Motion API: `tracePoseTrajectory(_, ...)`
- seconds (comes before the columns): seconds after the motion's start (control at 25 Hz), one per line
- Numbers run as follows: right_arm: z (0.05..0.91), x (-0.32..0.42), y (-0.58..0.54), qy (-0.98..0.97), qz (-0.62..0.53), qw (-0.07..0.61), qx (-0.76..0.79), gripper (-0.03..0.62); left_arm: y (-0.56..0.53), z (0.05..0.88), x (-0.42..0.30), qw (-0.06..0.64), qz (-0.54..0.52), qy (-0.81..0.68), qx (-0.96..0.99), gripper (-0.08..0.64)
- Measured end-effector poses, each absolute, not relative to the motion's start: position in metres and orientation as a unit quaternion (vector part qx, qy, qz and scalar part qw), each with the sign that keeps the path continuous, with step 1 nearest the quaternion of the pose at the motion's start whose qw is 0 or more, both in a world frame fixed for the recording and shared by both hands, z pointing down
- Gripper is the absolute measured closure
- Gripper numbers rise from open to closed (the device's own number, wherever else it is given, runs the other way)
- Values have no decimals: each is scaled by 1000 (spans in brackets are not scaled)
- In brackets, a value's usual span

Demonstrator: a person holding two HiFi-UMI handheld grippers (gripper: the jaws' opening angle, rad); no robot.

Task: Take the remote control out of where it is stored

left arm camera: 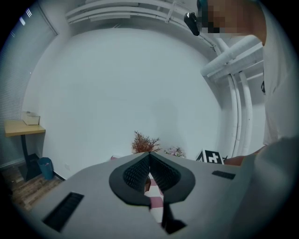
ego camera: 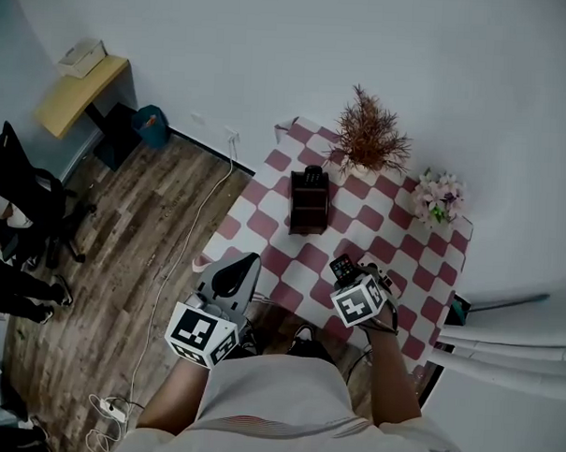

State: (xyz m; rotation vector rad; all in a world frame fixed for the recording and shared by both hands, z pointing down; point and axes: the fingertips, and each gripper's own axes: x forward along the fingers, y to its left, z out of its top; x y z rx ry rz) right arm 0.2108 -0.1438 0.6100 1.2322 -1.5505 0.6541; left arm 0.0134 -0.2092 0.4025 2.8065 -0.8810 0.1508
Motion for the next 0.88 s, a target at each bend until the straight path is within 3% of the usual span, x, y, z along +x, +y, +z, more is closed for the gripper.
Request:
tracePoseTrajectory(0.24,667,214,-127,-615,285,573,460,371,-208,409,-2,107,48,-328,938,551)
tracePoseTrajectory(0.88,699,206,-137,-618,286,591,432,371,-200,403,-36,108,34,-377,919,551)
